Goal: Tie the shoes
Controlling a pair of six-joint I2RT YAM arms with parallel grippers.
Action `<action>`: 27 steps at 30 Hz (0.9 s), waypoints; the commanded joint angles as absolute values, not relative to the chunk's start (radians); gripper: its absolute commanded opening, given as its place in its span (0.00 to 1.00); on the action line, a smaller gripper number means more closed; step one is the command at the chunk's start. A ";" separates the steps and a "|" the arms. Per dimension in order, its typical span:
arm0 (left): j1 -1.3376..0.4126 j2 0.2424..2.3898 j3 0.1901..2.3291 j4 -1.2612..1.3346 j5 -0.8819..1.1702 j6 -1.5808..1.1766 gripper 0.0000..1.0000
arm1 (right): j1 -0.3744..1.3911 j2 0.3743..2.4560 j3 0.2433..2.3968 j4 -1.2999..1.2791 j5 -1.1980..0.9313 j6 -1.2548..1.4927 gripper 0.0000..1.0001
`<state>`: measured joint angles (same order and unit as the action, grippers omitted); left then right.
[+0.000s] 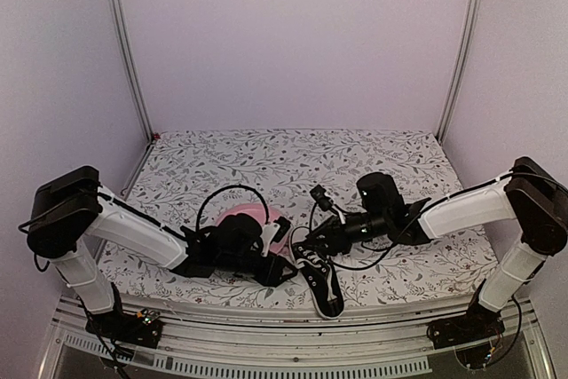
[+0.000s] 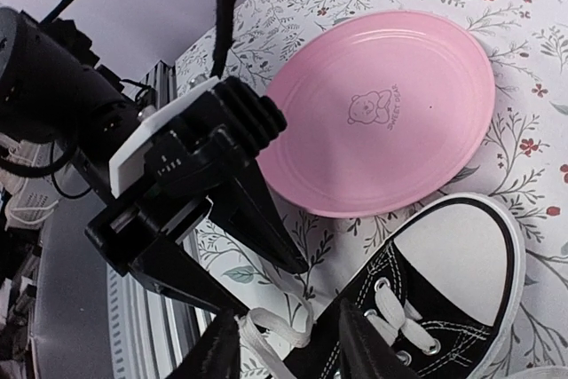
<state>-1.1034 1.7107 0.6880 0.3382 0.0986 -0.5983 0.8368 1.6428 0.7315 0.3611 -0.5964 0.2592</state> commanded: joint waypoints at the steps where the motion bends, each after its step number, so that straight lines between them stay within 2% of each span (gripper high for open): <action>1: -1.119 1.692 0.692 0.356 0.060 -0.590 0.43 | 0.867 1.638 0.793 0.251 -0.590 0.192 0.48; 6: -1.119 1.690 0.690 0.359 0.054 -0.596 0.41 | 0.894 1.686 0.834 0.211 -0.595 0.156 0.55; 12: -1.119 1.686 0.688 0.359 0.046 -0.599 0.41 | 0.921 1.751 0.887 0.179 -0.581 0.132 0.51; 17: -1.120 1.674 0.682 0.359 0.030 -0.601 0.41 | 0.930 1.773 0.898 0.159 -0.584 0.117 0.40; 19: -1.119 1.669 0.679 0.359 0.023 -0.601 0.41 | 0.932 1.771 0.895 0.158 -0.590 0.114 0.27; 21: -1.119 1.666 0.679 0.360 0.016 -0.601 0.41 | 0.932 1.761 0.886 0.163 -0.594 0.113 0.07; 22: -1.119 1.664 0.677 0.360 0.014 -0.601 0.41 | 0.932 1.748 0.878 0.169 -0.592 0.118 0.03; 27: -1.118 1.649 0.652 0.362 0.006 -0.598 0.46 | 0.931 1.671 0.816 0.224 -0.529 0.157 0.02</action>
<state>-1.1088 1.6836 0.6804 0.3424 0.0265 -0.6018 0.9249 1.7451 0.8585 0.1791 -0.5758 0.1318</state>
